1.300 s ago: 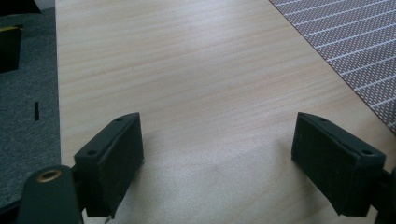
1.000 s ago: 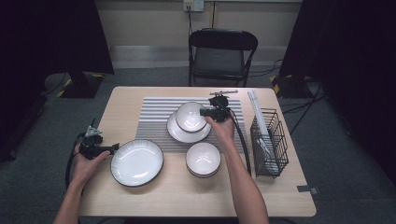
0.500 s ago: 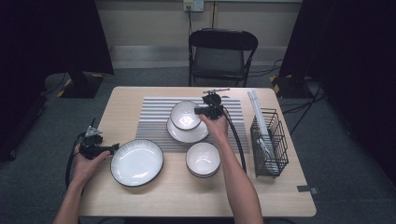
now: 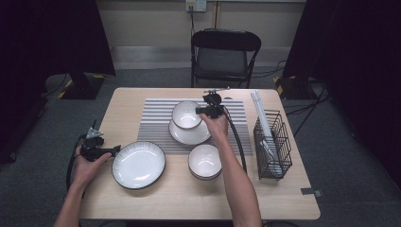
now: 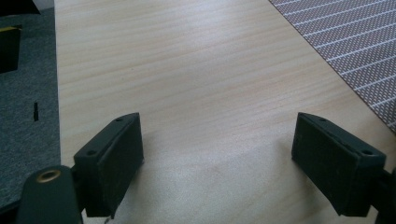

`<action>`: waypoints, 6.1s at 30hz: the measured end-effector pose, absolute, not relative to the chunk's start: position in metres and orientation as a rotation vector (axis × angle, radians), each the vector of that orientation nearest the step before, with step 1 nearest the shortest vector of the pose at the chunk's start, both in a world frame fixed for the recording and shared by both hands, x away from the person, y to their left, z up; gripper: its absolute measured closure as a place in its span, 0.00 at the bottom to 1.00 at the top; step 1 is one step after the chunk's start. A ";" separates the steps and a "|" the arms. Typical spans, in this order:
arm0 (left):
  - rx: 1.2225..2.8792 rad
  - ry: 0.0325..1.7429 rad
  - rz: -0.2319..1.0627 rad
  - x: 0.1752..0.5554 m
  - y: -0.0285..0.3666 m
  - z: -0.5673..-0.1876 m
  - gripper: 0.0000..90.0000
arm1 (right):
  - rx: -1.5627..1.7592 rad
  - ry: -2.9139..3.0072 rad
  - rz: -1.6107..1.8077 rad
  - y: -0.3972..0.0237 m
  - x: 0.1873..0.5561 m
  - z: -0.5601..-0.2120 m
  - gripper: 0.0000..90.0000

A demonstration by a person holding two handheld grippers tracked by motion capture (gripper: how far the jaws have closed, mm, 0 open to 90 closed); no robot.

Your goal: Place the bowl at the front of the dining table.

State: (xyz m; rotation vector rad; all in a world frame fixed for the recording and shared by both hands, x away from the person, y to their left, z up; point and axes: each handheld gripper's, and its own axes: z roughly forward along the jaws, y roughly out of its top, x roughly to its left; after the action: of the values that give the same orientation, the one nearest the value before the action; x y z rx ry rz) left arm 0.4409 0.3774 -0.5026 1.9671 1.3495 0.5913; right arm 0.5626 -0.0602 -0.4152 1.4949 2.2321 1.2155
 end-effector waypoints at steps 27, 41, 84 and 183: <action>1.969 1.349 0.591 0.441 0.378 -0.503 0.18 | 1.533 2.299 1.072 -0.063 0.575 -0.441 0.91; 1.970 1.348 0.590 0.441 0.378 -0.502 0.18 | 1.554 2.324 1.030 -0.064 0.581 -0.443 0.91; 1.971 1.348 0.593 0.441 0.378 -0.503 0.18 | 1.482 2.291 1.055 -0.073 0.574 -0.440 0.90; 1.970 1.347 0.592 0.441 0.378 -0.503 0.18 | 1.233 2.260 1.320 -0.094 0.479 -0.402 0.47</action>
State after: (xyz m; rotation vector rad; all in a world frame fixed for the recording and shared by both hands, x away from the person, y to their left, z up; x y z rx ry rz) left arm 0.4410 0.3776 -0.5025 1.9702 1.3473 0.5917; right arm 0.4786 -0.0936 -0.4020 1.2330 2.2599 1.3198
